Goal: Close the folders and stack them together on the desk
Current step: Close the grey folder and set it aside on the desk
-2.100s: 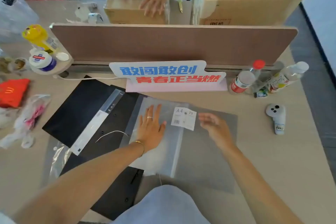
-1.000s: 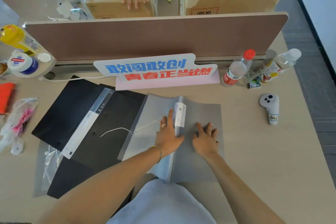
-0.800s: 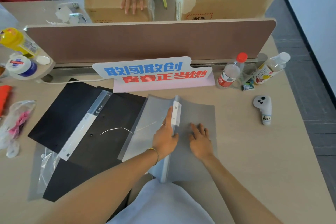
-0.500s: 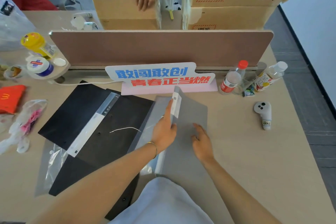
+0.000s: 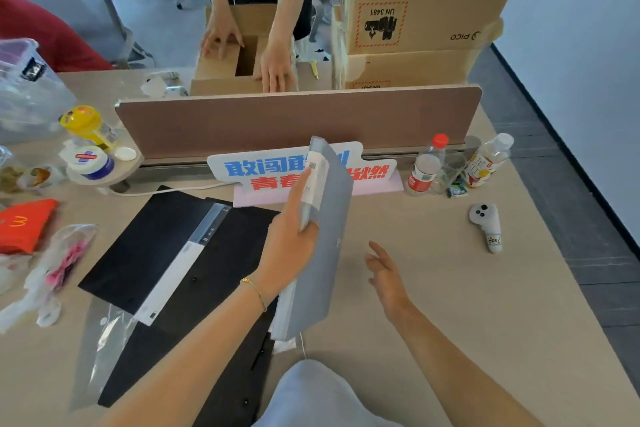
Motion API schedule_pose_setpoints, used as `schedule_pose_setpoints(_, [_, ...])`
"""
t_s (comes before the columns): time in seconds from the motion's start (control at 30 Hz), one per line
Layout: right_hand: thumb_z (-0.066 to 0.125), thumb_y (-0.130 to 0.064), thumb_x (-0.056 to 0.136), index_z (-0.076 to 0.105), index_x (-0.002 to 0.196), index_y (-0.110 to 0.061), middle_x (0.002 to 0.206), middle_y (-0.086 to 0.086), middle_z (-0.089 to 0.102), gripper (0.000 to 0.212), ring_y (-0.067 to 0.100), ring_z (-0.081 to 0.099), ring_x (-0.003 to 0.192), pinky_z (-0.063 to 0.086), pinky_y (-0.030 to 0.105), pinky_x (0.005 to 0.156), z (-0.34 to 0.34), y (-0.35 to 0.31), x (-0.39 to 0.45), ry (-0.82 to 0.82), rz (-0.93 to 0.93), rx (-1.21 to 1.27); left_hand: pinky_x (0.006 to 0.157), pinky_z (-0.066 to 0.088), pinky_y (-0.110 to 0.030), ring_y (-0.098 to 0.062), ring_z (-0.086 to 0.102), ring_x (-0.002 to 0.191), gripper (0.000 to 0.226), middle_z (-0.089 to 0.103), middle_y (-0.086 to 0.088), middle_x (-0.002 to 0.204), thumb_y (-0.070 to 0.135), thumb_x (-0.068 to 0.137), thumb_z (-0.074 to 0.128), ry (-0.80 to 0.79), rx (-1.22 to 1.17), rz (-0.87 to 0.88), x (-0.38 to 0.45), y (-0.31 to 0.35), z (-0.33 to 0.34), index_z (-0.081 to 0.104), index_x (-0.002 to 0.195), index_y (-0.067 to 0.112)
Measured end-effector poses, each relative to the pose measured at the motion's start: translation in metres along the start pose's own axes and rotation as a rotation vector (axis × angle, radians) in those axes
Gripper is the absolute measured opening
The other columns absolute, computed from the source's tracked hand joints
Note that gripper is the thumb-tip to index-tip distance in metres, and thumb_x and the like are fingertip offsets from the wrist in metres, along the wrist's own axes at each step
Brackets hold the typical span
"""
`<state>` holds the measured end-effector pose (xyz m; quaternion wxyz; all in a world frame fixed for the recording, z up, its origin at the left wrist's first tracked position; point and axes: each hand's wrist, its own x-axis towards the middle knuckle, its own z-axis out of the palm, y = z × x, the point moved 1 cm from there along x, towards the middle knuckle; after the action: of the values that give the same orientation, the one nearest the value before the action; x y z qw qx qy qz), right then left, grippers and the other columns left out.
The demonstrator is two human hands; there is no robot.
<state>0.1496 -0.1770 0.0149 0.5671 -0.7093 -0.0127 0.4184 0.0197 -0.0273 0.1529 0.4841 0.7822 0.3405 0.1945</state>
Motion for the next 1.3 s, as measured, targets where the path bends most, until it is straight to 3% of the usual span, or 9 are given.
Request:
schedule_pose_setpoints(0.1, [0.053,-0.02,0.096,0.056,0.133,-0.027,0.128,-0.003,0.063,0.038,0.018,0.057,0.121,0.042,0.037,0.105,-0.011,-0.009,-0.001,-0.06,0.003,0.087,0.079,0.051,-0.006,0.022,0.047,0.116,0.079,0.041,0.03,0.14,-0.001,0.096,0.058,0.055,-0.193,0.016,-0.005,0.006,-0.006,0.026,0.156,0.041])
schedule_pose_setpoints(0.2, [0.055,-0.014,0.093,0.069,0.098,-0.02,0.104,0.003,0.07,0.016,0.022,0.064,0.098,0.048,0.034,0.085,-0.018,-0.022,-0.004,-0.094,-0.011,0.301,0.098,0.055,-0.027,-0.005,0.041,0.141,0.078,0.041,0.015,0.154,-0.002,0.092,0.064,0.101,-0.289,0.042,-0.006,0.006,-0.008,0.035,0.15,0.042])
schedule_pose_setpoints(0.37, [0.057,-0.016,0.091,0.068,0.107,-0.012,0.103,0.013,0.069,0.02,0.026,0.066,0.091,0.052,0.035,0.08,-0.043,-0.031,-0.01,-0.112,0.042,0.431,0.101,0.055,-0.046,-0.017,0.044,0.14,0.079,0.045,0.012,0.151,0.004,0.089,0.071,0.117,-0.317,-0.058,0.0,-0.013,0.005,0.036,0.149,0.042])
schedule_pose_setpoints(0.47, [0.063,-0.007,0.087,0.07,0.105,-0.009,0.097,0.011,0.074,0.019,0.021,0.069,0.078,0.053,0.029,0.068,-0.059,-0.036,-0.014,-0.021,-0.031,0.33,0.099,0.056,-0.037,-0.019,0.047,0.138,0.078,0.05,0.014,0.141,-0.001,0.089,0.069,0.091,-0.264,-0.097,0.005,-0.027,0.021,0.036,0.15,0.035])
schedule_pose_setpoints(0.6, [0.076,-0.015,0.079,0.058,0.13,-0.024,0.08,0.005,0.058,0.055,0.018,0.056,0.073,0.044,0.028,0.067,-0.087,-0.03,-0.004,0.17,-0.146,0.052,0.079,0.057,-0.012,-0.02,0.056,0.129,0.08,0.056,0.006,0.138,0.004,0.091,0.069,0.042,-0.142,-0.166,0.009,-0.048,0.051,0.031,0.155,0.033])
schedule_pose_setpoints(0.7, [0.073,-0.01,0.085,0.041,0.143,-0.038,0.092,0.002,0.056,0.072,0.016,0.054,0.074,0.045,0.018,0.067,-0.103,-0.025,0.005,0.246,-0.268,-0.238,0.097,0.055,-0.037,-0.014,0.046,0.135,0.087,0.048,0.006,0.144,0.011,0.09,0.073,-0.032,-0.094,-0.199,0.013,-0.058,0.075,0.025,0.156,0.042])
schedule_pose_setpoints(0.77, [0.072,-0.006,0.083,0.037,0.146,-0.039,0.102,-0.002,0.058,0.08,0.012,0.058,0.078,0.046,0.018,0.07,-0.109,-0.02,0.014,0.245,-0.312,-0.357,0.106,0.048,-0.039,-0.015,0.04,0.138,0.09,0.038,0.004,0.15,0.014,0.088,0.075,-0.108,-0.002,-0.23,0.015,-0.065,0.092,0.022,0.156,0.04])
schedule_pose_setpoints(0.97, [0.067,0.003,0.076,0.052,0.142,-0.028,0.11,-0.004,0.05,0.075,0.003,0.057,0.082,0.048,0.023,0.085,-0.131,-0.004,0.049,0.208,-0.284,-0.588,0.1,0.036,-0.018,-0.02,0.041,0.14,0.089,0.025,0.003,0.16,0.015,0.084,0.076,-0.253,0.15,-0.331,0.032,-0.094,0.139,0.026,0.157,0.031])
schedule_pose_setpoints(1.3, [0.065,-0.006,0.085,0.048,0.145,-0.019,0.124,0.003,0.049,0.065,0.025,0.063,0.099,0.045,0.027,0.095,-0.151,0.013,0.092,0.19,-0.233,-0.721,0.109,0.036,-0.025,-0.023,0.034,0.147,0.073,0.014,-0.001,0.167,0.019,0.089,0.063,-0.296,0.217,-0.419,0.052,-0.12,0.188,0.033,0.154,0.035])
